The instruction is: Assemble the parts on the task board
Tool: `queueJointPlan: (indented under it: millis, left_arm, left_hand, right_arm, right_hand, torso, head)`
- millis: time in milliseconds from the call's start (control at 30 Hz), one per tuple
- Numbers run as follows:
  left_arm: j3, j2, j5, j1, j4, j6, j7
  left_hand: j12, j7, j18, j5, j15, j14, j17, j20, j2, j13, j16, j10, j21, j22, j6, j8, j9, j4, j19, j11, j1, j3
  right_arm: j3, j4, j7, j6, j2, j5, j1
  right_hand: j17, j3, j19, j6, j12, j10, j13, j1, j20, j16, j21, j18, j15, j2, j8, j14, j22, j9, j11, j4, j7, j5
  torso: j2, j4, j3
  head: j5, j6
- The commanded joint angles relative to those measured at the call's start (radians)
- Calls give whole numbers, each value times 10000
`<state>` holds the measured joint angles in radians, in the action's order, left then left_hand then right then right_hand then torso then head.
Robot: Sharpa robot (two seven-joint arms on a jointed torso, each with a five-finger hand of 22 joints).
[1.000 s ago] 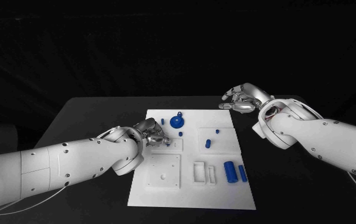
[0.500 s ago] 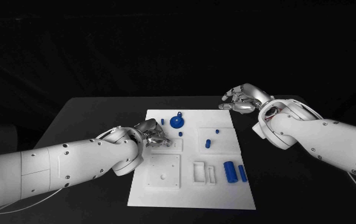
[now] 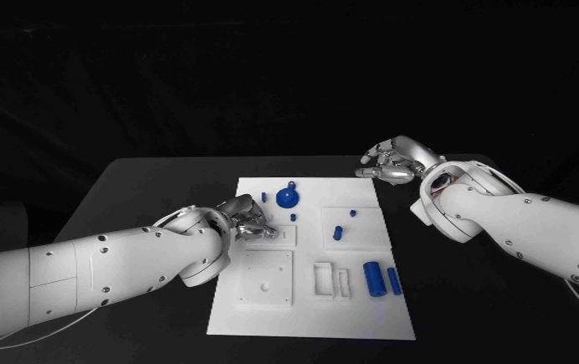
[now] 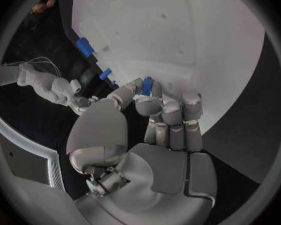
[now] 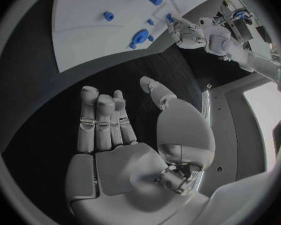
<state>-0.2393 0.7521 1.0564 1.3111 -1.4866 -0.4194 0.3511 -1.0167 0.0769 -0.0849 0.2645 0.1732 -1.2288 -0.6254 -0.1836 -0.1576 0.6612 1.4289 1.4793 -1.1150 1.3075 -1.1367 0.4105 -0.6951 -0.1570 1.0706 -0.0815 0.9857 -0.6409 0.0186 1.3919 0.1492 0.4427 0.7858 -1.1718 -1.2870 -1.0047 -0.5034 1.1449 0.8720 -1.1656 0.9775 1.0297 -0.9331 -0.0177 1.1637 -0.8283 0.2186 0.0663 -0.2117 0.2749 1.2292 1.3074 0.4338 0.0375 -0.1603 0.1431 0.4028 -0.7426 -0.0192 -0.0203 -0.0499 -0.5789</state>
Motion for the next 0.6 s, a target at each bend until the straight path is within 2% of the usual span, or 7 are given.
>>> queueJointPlan:
  millis: [33, 267, 367, 467, 600]
  left_arm:
    - [-31, 6, -248, -45, -62, 587, 39]
    - [-28, 13, -470, -45, -81, 752, -6]
    - [-28, 13, -579, -45, -68, 772, -24]
    - [-26, 15, -644, -44, -43, 775, -42]
    - [-24, 21, -690, -43, -21, 822, -49]
  left_hand:
    - [-32, -1055, -157, 87, 619, -358, 17, -918, 152, -14, 52, -577, -71, 160, -1331, 48, 26, 35, -24, -567, 24, 5]
    - [-110, -1048, -156, 230, 603, -315, 70, -904, 502, -79, 103, -612, -95, 164, -1315, 80, 38, 98, -94, -563, -295, 73]
    - [-123, -1051, -159, 243, 604, -305, 83, -904, 570, -96, 113, -622, -100, 165, -1307, 84, 42, 85, -110, -560, -351, 72]
    - [-172, -1048, -161, 263, 603, -281, 122, -901, 839, -149, 150, -646, -123, 167, -1290, 98, 57, 97, -151, -561, -621, 87]
    - [-203, -1049, -167, 249, 605, -264, 154, -901, 966, -191, 172, -663, -138, 163, -1280, 110, 67, 45, -174, -561, -783, 79]
  right_arm:
    - [5, 2, -74, -126, -3, 12, 12]
    - [5, -14, -75, -136, -16, 16, 24]
    - [5, -26, -77, -138, -25, 16, 32]
    - [5, -48, -80, -142, -37, 24, 50]
    - [5, -60, -79, -149, -41, 27, 65]
  right_hand:
    - [11, 1, 84, -6, -49, -38, -24, 68, 16, 45, 70, 432, 78, 11, 53, -3, 123, -4, -19, 55, 56, 77]
    - [20, 1, 85, -11, -73, -54, -59, 108, 15, 49, 81, 432, 77, 10, 54, -10, 132, -8, -17, 126, 58, 244]
    - [21, 0, 85, -12, -79, -57, -67, 110, 14, 51, 82, 432, 77, 12, 54, -10, 134, -9, -17, 138, 58, 279]
    - [22, 0, 86, -12, -84, -58, -72, 111, 13, 52, 83, 432, 77, 13, 54, -10, 135, -9, -17, 144, 58, 302]
    - [23, -1, 86, -13, -87, -59, -76, 110, 12, 53, 84, 432, 77, 15, 54, -10, 137, -10, -17, 149, 57, 320]
  torso:
    - [-3, 9, 6]
    - [-4, 3, 5]
    - [-1, 2, 1]
    - [-1, -2, 1]
    - [-3, 1, 1]
  head:
    - [5, -17]
    - [0, -25]
    - [2, -28]
    - [-7, -29]
    - [0, -22]
